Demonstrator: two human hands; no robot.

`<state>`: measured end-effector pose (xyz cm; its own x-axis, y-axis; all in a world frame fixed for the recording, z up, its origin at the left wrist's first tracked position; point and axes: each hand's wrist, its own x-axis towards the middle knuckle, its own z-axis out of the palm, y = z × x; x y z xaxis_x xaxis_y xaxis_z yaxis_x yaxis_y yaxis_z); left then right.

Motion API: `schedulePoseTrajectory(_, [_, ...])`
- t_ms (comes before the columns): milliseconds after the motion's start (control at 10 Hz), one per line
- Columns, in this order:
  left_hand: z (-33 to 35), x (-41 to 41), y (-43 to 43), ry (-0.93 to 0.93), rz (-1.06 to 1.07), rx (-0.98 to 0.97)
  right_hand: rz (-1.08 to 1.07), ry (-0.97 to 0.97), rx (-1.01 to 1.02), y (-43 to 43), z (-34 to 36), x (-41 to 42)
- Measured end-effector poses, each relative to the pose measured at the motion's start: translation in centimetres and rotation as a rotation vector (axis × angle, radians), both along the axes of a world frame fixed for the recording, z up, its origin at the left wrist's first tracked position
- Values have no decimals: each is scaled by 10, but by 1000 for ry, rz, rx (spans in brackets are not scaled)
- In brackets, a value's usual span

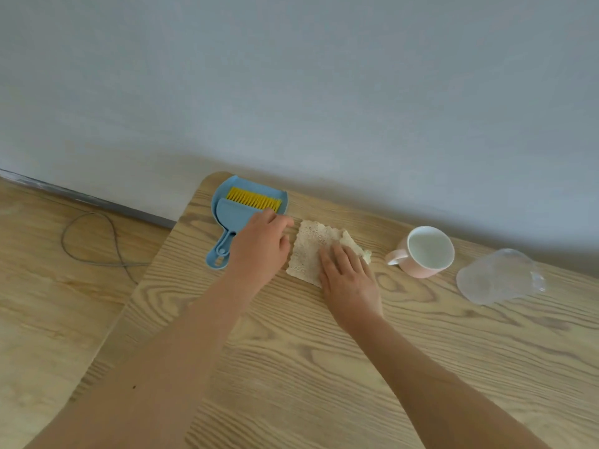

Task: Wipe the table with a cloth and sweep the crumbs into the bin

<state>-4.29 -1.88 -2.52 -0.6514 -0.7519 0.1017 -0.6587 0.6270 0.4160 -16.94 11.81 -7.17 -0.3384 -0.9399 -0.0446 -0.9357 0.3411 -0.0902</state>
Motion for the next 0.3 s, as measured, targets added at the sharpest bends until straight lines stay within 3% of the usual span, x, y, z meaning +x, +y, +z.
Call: schedulePoseTrajectory(300, [-3,-8,-2,-5,-48,-46,25,-130,145,-29,11,-18])
